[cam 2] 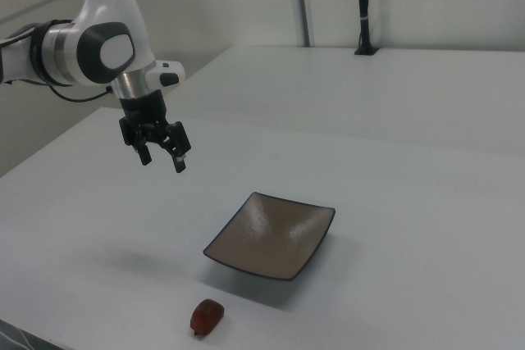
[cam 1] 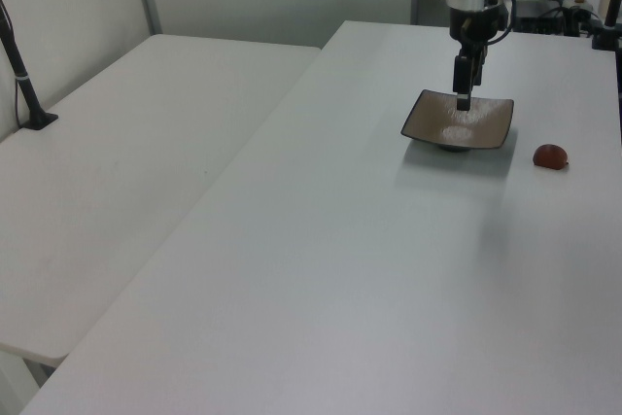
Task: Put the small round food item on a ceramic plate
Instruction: 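Move the open gripper over the small reddish-brown food item and lower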
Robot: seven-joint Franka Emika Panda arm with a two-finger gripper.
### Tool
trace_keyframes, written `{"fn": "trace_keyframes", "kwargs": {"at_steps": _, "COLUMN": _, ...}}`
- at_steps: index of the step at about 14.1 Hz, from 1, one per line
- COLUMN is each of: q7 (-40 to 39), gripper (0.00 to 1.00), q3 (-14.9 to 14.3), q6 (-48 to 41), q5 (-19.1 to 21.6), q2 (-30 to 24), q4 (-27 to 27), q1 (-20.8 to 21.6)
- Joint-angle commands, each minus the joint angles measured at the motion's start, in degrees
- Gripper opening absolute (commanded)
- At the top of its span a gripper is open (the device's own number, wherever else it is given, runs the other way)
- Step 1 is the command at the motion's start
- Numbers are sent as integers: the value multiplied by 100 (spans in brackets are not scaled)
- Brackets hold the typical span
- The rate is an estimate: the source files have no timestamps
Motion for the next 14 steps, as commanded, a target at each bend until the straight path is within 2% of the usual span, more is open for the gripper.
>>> {"fn": "trace_keyframes", "kwargs": {"at_steps": 1, "q7": 148, "gripper": 100, "q3": -35, "q6": -58, "q5": 7, "q2": -74, "q4": 149, "q1": -72}}
{"fn": "trace_keyframes", "kwargs": {"at_steps": 10, "q7": 113, "gripper": 100, "q3": -70, "q6": -65, "q5": 7, "q2": -136, "q4": 149, "q1": -81}}
{"fn": "trace_keyframes", "kwargs": {"at_steps": 14, "q7": 26, "gripper": 100, "q3": -245, "q6": -83, "q5": 7, "q2": -355, "q4": -17, "q1": -90}}
